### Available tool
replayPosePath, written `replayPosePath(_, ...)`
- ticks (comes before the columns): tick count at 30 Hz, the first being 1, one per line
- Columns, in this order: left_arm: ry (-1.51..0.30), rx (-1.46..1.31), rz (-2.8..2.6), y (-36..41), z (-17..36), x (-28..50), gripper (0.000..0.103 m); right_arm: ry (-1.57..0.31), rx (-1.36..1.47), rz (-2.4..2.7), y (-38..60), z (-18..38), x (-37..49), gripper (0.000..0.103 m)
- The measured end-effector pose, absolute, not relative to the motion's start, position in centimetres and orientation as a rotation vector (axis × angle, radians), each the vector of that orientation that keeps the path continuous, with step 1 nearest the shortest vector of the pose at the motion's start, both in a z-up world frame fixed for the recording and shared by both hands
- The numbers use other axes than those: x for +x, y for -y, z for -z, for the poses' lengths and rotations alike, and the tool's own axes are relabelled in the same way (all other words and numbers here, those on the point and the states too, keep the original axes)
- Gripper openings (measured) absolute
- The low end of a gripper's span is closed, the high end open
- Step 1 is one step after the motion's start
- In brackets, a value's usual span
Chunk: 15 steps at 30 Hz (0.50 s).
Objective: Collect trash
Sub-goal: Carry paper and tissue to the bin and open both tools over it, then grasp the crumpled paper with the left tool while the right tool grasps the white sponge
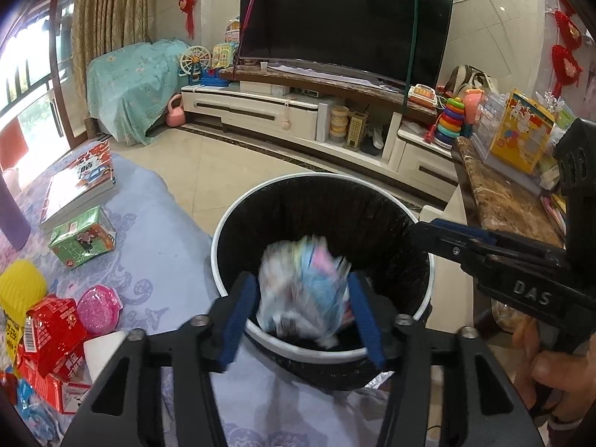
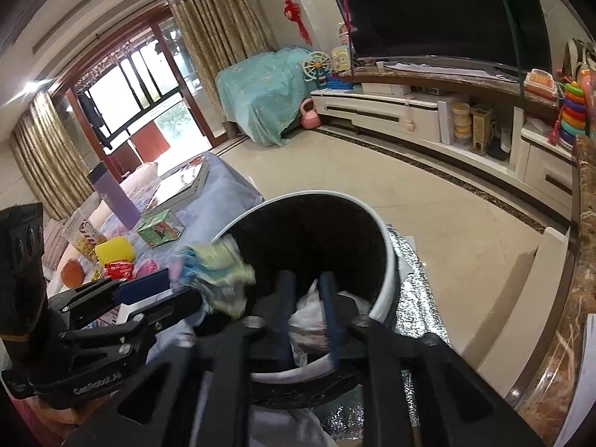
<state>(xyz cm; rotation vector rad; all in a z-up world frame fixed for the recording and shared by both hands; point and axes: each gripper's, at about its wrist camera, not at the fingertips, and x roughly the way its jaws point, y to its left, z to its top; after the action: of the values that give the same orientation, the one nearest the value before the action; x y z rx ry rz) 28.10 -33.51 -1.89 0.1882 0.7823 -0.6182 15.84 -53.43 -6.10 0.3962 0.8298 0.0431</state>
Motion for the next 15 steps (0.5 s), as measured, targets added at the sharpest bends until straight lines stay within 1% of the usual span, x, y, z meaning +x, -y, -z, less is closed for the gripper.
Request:
replayPosePath(1, -0.784, 0.184, 0.619, 33.4, 1.9, 28.0, 0.066, -0.826, 0.397, -0.036, 53.4, 6.0, 15.7, 0.058)
replayPosePath(2, -0.784, 0.181, 0.619, 33.4, 1.9, 28.0, 0.069, -0.820, 0.398, -0.030, 53.4, 6.0, 15.6, 0.065)
replayPosePath(3, -0.782, 0.179, 0.617, 33.2, 1.9, 27.9, 0.069, -0.812, 0.399, -0.027, 53.5, 5.9, 15.3, 0.069)
replayPosePath(5, -0.780, 0.169, 0.601, 32.7, 1.8, 27.5, 0.069, -0.794, 0.400, -0.022, 53.4, 5.5, 14.8, 0.070)
replayPosePath(9, -0.777, 0.133, 0.580, 30.6, 2.0, 26.2, 0.069, -0.771, 0.407, -0.018, 53.0, 4.7, 14.0, 0.080)
replayPosePath(13, -0.774, 0.105, 0.542, 27.7, 2.6, 24.1, 0.069, -0.751, 0.406, -0.045, 51.2, 4.1, 13.2, 0.088)
replayPosePath(15, -0.777, 0.083, 0.516, 25.7, 3.1, 22.7, 0.069, -0.752, 0.405, -0.061, 50.1, 4.0, 13.1, 0.090)
